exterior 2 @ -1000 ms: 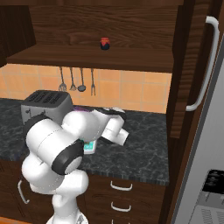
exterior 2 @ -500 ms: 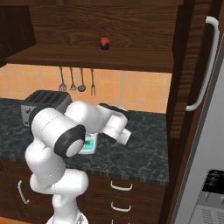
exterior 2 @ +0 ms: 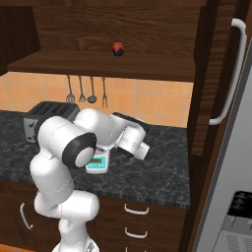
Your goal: Pick the cereal and place it on the digital scale for weighing, and close the cabinet.
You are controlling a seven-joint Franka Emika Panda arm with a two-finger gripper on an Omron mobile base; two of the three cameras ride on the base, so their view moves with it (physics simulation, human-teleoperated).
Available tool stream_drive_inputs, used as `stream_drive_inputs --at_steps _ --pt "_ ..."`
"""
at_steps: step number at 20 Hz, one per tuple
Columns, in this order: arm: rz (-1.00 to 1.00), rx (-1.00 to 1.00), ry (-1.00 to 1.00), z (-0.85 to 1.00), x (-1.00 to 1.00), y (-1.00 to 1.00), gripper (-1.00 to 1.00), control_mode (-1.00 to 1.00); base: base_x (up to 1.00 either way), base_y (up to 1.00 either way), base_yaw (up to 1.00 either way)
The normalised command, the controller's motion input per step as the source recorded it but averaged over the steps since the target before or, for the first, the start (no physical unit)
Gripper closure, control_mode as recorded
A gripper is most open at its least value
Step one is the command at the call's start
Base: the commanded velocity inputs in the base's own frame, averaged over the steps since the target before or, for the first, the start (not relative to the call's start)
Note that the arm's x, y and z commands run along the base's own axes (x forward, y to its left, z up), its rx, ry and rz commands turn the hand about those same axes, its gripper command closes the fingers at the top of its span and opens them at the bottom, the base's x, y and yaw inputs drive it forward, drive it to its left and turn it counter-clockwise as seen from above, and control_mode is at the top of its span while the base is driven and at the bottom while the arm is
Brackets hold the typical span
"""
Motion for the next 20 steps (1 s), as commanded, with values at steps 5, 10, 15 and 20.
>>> stream_drive_inputs --at_steps 5,10,15,20 --pt "0.0 0.0 -0.01 0.0 -0.01 0.0 -1.0 -1.0 0.0 0.0 0.0" --pt "0.0 0.0 -0.01 0.0 -0.01 0.0 -1.0 -1.0 0.0 0.0 0.0" --pt "0.0 0.01 -0.06 0.0 -0.13 -0.15 -1.0 -1.0 0.0 0.0 0.0" --pt "0.0 0.01 -0.12 0.0 -0.1 -0.16 -1.0 -1.0 0.0 0.0 0.0"
